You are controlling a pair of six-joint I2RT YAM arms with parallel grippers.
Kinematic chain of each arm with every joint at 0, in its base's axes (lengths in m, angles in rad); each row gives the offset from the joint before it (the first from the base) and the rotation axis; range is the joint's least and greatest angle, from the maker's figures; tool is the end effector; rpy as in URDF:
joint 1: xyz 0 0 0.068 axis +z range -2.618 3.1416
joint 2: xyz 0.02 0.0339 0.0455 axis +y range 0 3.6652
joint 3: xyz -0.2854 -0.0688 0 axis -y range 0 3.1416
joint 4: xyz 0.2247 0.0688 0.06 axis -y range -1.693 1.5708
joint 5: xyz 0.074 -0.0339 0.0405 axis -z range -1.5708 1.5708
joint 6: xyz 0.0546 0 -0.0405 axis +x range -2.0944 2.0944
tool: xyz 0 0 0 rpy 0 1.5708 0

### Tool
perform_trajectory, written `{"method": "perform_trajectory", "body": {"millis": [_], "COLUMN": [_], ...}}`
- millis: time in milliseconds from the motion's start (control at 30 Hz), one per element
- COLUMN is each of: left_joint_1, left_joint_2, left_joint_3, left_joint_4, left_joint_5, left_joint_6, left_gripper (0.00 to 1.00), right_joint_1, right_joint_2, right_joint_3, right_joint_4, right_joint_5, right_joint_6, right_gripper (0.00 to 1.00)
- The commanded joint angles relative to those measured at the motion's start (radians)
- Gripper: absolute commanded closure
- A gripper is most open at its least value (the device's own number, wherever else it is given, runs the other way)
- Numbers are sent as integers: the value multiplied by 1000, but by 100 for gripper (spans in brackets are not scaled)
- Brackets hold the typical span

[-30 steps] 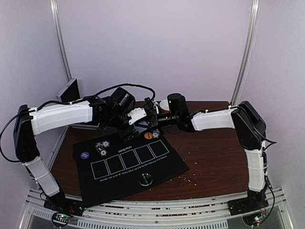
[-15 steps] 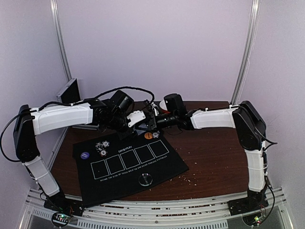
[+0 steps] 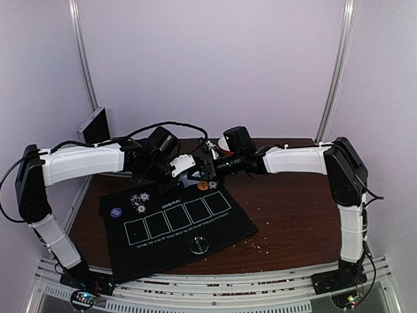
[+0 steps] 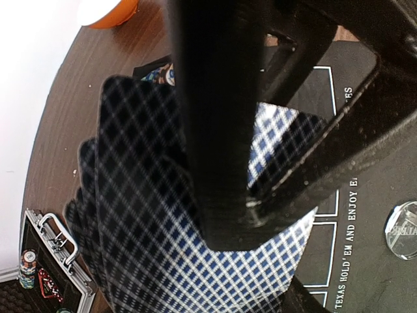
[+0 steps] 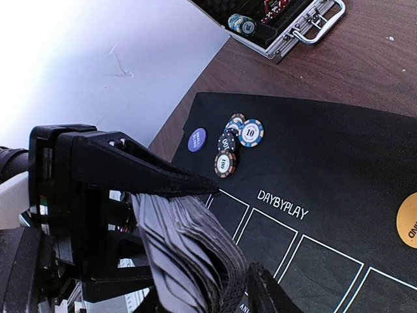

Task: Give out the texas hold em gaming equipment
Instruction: Pick up the poker card from the face-down deck piles.

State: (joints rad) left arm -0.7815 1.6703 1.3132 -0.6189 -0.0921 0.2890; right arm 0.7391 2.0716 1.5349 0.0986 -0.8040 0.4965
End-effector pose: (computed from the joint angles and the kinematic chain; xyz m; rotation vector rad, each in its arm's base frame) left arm 0.2533 -0.2442 0.2688 1.2657 2.2049 -0.0763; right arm 0.3298 0.3538 0.2531 -0.8401 2.0714 1.5426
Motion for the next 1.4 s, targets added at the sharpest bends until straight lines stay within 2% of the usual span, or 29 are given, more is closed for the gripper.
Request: {"method": "perform_trajectory", "body": {"millis": [0, 267, 467, 667, 800, 900, 1000, 1367], "left_joint_1": [8, 27, 37, 47, 51, 53, 57, 78], "left_joint_2": [-18, -18, -23, -31, -31, -30, -33, -31], "left_joint_3": [-10, -41, -51, -63, -60, -62, -70, -92], "left_joint_4": [65, 75, 85, 90, 95, 94, 96, 108], "left_joint_5": [11, 33, 47, 51, 54, 58, 59, 74], "left_joint_6": [-12, -31, -35, -36, -38, -39, -42, -53], "left_gripper": [45, 45, 46, 46, 46, 46, 46, 45], "right_joint_1": [-4, -11, -15, -18, -17, -16, -18, -28], "right_joint_2": [-36, -54, -43, -39, -22, -18, -27, -38], "right_joint_3": [38, 47, 63, 66, 67, 69, 73, 97], "right_joint_4": [-23, -81, -91, -96, -70, -58, -82, -175], "right_joint_5": [-2, 35, 33, 52, 29, 28, 44, 91], "right_joint_6": [-19, -65, -71, -74, -41, -32, -50, -110], "right_gripper": [63, 63, 59, 81, 88, 98, 100, 98]}}
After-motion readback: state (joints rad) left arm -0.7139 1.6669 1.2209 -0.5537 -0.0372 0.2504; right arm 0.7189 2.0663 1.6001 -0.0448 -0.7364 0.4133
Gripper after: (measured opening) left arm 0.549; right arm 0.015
